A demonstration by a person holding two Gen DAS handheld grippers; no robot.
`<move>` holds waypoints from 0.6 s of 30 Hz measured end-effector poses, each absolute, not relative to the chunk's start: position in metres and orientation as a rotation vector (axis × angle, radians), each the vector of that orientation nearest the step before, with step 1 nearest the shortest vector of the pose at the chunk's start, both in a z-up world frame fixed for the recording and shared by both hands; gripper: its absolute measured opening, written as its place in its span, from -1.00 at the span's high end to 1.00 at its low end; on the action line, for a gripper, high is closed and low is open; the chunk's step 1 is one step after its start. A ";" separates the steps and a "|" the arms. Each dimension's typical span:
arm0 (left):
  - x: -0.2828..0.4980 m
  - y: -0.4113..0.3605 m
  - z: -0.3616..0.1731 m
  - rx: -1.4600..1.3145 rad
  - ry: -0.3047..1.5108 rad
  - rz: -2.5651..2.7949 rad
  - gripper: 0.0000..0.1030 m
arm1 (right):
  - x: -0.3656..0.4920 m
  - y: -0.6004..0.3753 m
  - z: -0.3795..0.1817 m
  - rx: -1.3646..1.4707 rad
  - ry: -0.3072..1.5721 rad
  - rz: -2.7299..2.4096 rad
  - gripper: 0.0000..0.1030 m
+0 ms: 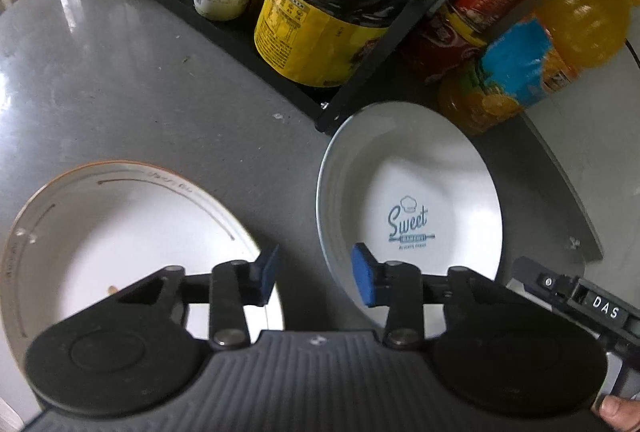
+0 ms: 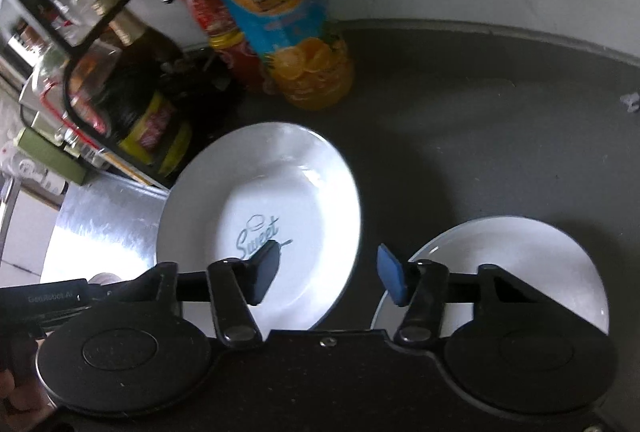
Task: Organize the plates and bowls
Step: 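Close the left tool on the 'Sweet' plate rim while the right tool grips it too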
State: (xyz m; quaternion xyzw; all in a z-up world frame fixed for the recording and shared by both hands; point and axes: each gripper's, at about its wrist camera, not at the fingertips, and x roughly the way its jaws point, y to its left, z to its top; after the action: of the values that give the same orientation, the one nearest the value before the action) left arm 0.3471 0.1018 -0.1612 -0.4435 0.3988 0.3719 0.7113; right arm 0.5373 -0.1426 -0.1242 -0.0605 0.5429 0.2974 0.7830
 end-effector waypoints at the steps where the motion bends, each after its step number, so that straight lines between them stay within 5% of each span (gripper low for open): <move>1: 0.349 0.105 -0.164 -1.001 0.875 0.822 0.28 | 0.541 -0.143 -0.128 -0.122 1.176 0.643 0.03; 18: 0.362 0.131 -0.209 -1.135 0.834 0.824 0.75 | 0.579 -0.145 -0.181 -0.008 1.310 0.594 0.58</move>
State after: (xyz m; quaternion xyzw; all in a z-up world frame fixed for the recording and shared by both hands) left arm 0.3625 0.1310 -0.2094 -0.5068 0.3722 0.3677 0.6852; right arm 0.5785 -0.1446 -0.1811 -0.0038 0.5998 0.2721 0.7525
